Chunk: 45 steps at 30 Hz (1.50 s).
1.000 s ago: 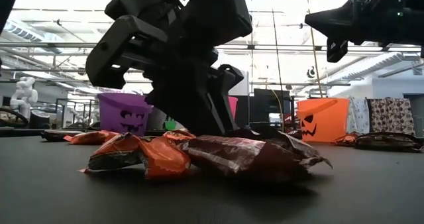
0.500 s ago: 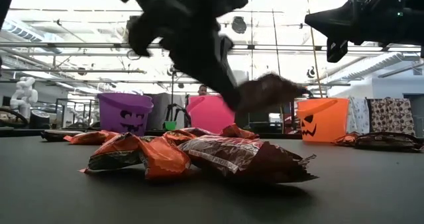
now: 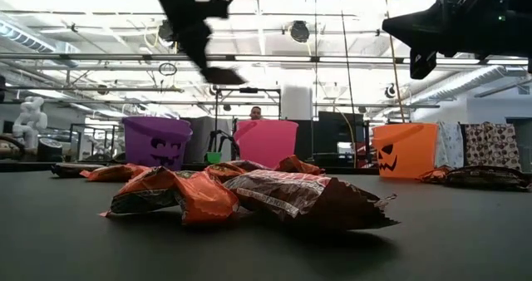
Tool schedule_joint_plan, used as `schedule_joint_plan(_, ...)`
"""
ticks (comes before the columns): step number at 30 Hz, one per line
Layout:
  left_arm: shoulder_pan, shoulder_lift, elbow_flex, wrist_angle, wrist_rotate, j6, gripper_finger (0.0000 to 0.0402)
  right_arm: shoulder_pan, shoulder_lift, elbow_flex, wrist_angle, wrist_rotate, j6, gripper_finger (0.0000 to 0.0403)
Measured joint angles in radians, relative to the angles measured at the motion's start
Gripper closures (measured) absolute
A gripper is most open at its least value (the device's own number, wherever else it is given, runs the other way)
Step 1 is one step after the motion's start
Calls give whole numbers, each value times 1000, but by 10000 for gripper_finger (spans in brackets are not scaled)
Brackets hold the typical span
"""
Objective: Sort candy by brand, put in halloween buckets
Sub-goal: Put the brown chocolate bar into the purple bucket
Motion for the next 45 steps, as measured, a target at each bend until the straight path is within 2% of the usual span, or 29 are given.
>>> schedule_joint_plan(6, 260, -54, 0, -253, -2, -105, 400, 0, 0, 0, -2, 0, -1, 403)
schedule_joint_plan(9, 348, -54, -12, -276, 3, -125, 400, 0, 0, 0, -1, 0, -7, 403)
schedule_joint_plan(12, 410, -54, -33, -277, 52, -105, 400, 0, 0, 0, -1, 0, -6, 403)
schedule_joint_plan(15, 438, -53, -50, -278, 85, -103, 400, 0, 0, 0, -3, 0, -8, 403)
schedule_joint_plan(18, 448, -53, -52, -277, 68, -103, 391, 0, 0, 0, -6, 0, -9, 403)
schedule_joint_plan(23, 449, -53, -52, -260, 27, -103, 347, 0, 0, 0, -7, 0, -8, 403)
schedule_joint_plan(28, 448, -53, -52, -248, 25, -103, 302, 0, 0, 0, -8, 0, -6, 403)
schedule_joint_plan(31, 448, -53, -52, -245, 44, -102, 288, 0, 0, 0, -9, 0, -6, 403)
schedule_joint_plan(34, 446, -53, -52, -225, 139, -95, 286, 0, 0, 0, -9, 0, -5, 403)
schedule_joint_plan(38, 415, -53, -62, -134, 391, -30, 286, 0, 0, 0, -9, 0, 2, 403)
schedule_joint_plan(42, 316, -59, -167, 103, 666, 26, 286, 0, 0, 0, -9, 1, 2, 403)
schedule_joint_plan(45, 209, -60, -296, 393, 805, 50, 286, 0, 0, 0, -28, 1, 2, 403)
